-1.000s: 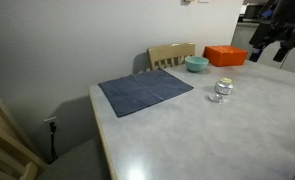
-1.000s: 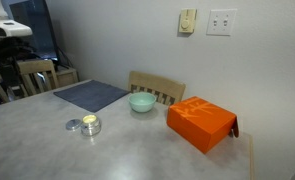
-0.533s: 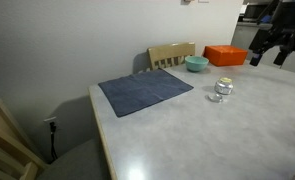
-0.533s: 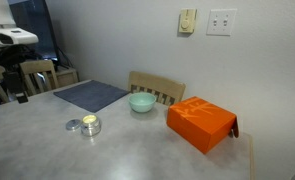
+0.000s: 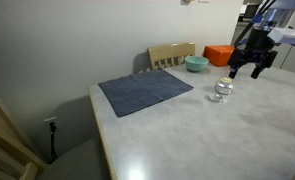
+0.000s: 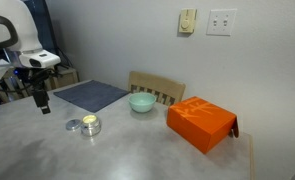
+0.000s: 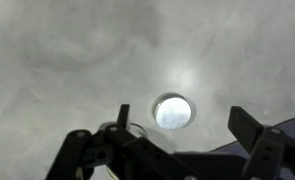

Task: Pick up the lid and put it on the silver bowl

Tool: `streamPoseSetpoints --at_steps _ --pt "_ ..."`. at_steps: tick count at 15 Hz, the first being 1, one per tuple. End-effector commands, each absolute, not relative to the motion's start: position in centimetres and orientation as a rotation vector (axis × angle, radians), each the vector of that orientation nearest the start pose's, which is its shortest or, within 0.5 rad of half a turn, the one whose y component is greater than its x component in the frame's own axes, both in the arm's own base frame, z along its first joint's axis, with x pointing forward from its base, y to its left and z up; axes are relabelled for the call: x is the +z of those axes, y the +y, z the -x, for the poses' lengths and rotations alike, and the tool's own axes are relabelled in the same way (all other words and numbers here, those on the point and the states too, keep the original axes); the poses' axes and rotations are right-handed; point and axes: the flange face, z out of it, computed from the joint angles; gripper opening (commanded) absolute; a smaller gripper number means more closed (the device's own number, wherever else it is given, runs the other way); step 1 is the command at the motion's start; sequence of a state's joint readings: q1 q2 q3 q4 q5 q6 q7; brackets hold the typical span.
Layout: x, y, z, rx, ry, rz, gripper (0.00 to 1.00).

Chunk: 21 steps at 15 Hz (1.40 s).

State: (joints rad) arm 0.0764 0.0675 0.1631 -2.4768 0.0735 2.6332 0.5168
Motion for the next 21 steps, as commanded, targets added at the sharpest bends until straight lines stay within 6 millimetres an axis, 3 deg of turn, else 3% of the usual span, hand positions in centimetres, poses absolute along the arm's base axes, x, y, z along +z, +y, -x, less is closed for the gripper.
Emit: streamPoseSetpoints --at_steps 1,2,3,10,21 --pt "24.6 10.9 -49.8 -0.095 0.558 3.012 1.00" --pt "24.2 10.8 -50.1 -0.064 0.567 3.013 1.00" --pt "25.4 10.9 -48.8 -0.078 0.548 3.009 1.00" --pt "23.6 10.6 -50.0 -0.065 0.608 3.029 1.00" --pt "17.9 11.9 -51.8 0.108 0.618 3.100 1.00"
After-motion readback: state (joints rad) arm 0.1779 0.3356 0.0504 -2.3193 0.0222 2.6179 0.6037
